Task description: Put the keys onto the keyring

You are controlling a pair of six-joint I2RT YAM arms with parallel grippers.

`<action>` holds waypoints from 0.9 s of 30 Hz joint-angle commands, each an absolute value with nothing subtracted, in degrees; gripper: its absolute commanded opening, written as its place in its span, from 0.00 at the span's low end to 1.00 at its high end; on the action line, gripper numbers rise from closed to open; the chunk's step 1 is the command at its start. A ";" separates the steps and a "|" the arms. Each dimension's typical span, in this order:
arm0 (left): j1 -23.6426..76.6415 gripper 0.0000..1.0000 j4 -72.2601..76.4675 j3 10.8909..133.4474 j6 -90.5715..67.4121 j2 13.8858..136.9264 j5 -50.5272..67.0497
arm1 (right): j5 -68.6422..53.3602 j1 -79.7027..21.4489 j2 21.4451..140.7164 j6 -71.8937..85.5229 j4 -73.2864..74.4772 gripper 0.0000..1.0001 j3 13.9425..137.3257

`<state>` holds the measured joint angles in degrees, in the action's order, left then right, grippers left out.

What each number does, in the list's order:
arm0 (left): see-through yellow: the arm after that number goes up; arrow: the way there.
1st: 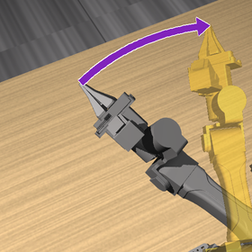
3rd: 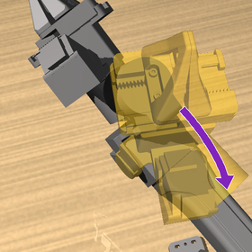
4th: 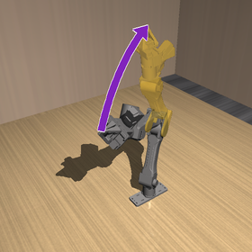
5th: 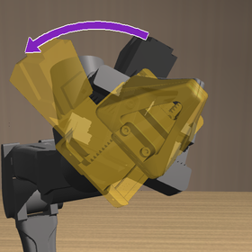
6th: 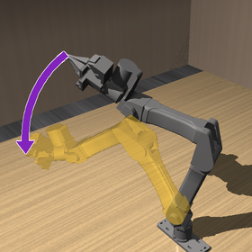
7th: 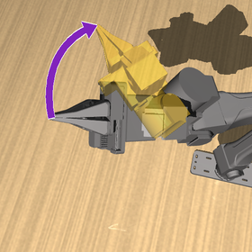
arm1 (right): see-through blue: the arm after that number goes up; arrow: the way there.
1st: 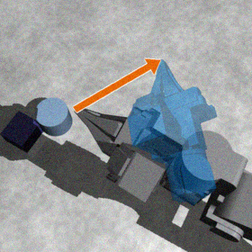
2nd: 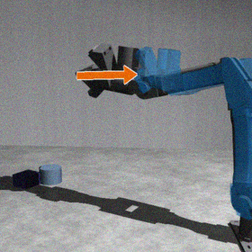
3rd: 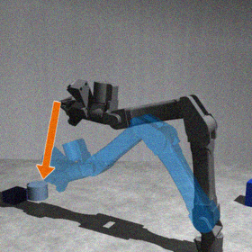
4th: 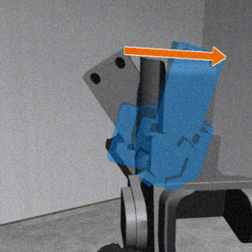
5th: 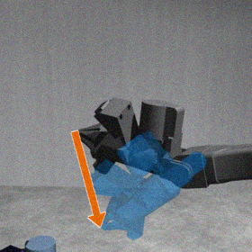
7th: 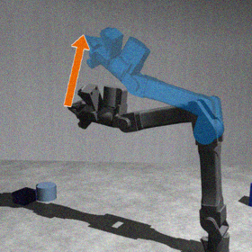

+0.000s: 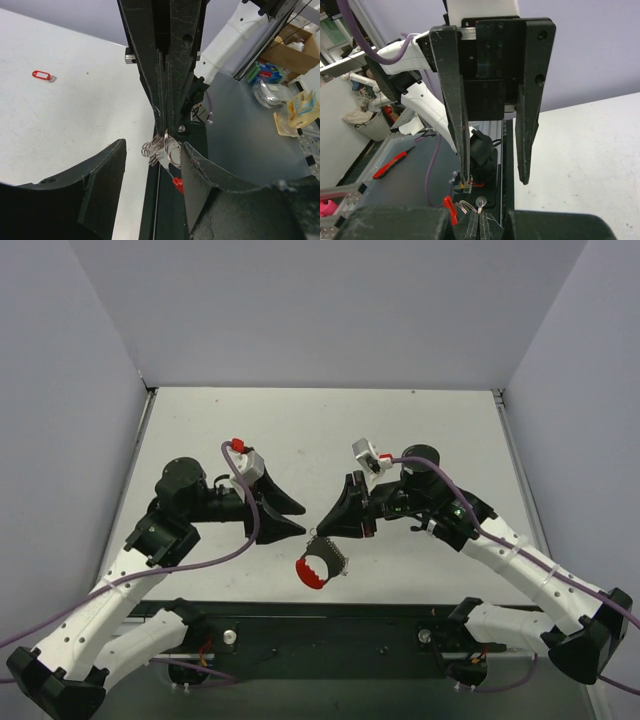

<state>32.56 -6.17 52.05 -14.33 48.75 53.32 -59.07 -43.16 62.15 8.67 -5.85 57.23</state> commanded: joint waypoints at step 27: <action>34.28 0.37 -2.20 54.49 -15.91 53.96 60.12 | -60.65 -42.89 62.93 6.94 -8.70 0.00 60.91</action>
<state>33.71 -4.01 52.49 -16.36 53.91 58.85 -59.57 -43.16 63.29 8.51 -5.32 58.30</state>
